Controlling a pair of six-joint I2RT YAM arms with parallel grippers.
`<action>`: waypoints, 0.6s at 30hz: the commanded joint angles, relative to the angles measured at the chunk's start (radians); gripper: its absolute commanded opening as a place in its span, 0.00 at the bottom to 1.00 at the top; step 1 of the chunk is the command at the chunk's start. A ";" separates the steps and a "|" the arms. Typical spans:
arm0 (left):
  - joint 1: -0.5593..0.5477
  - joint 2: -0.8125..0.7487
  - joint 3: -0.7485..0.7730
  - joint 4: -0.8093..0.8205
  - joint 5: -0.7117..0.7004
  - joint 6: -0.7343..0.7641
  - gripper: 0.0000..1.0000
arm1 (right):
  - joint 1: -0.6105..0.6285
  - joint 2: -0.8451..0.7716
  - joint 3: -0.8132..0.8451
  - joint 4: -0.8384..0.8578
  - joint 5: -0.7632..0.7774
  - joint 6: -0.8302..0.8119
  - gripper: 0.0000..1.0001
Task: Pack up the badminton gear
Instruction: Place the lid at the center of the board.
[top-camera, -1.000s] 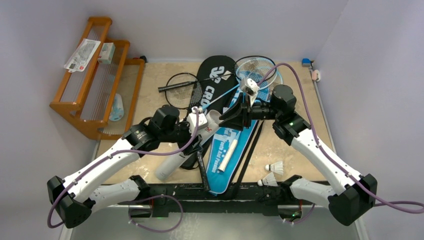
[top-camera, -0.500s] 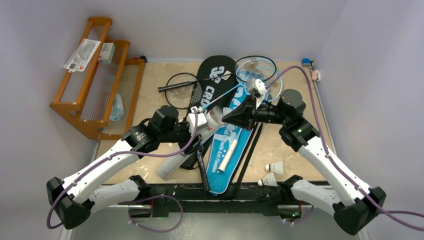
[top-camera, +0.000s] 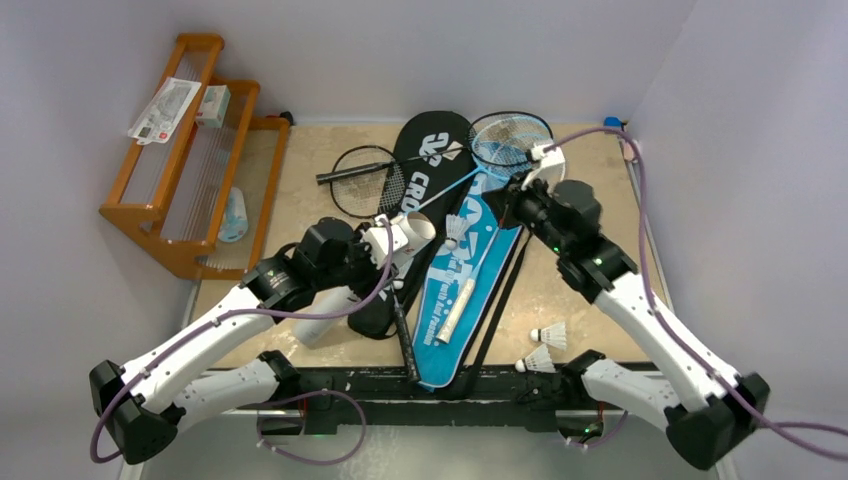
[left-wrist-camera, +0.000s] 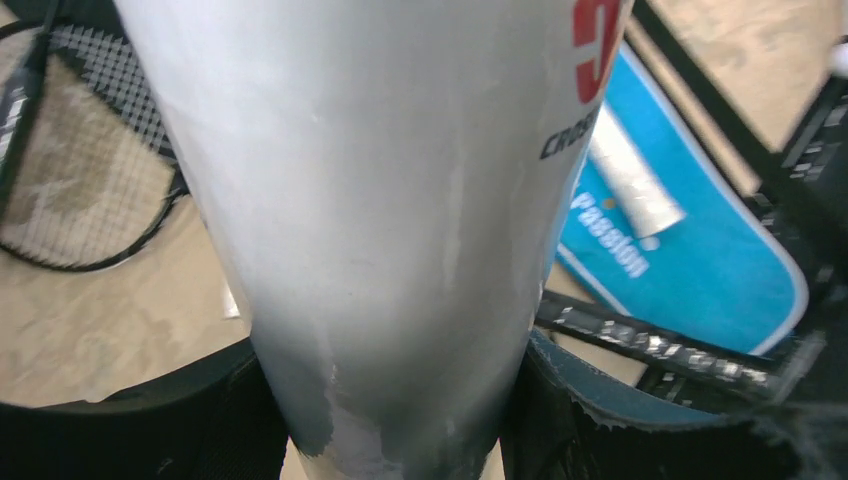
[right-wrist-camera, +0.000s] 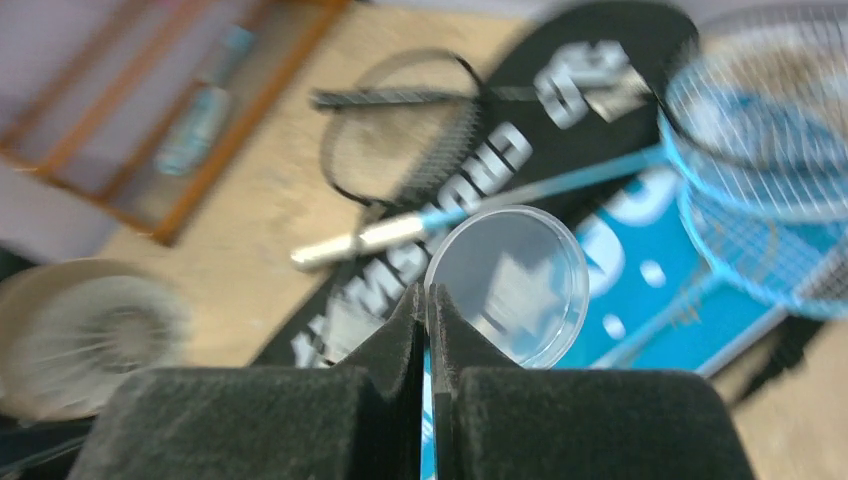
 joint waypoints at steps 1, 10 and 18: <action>-0.005 -0.029 -0.031 0.050 -0.170 0.104 0.40 | -0.003 0.125 -0.002 -0.159 0.308 0.086 0.00; -0.013 -0.090 -0.093 0.108 -0.063 0.180 0.42 | -0.003 0.428 -0.028 -0.176 0.432 0.255 0.00; -0.014 -0.157 -0.150 0.181 -0.038 0.171 0.43 | -0.003 0.614 0.078 -0.225 0.457 0.255 0.22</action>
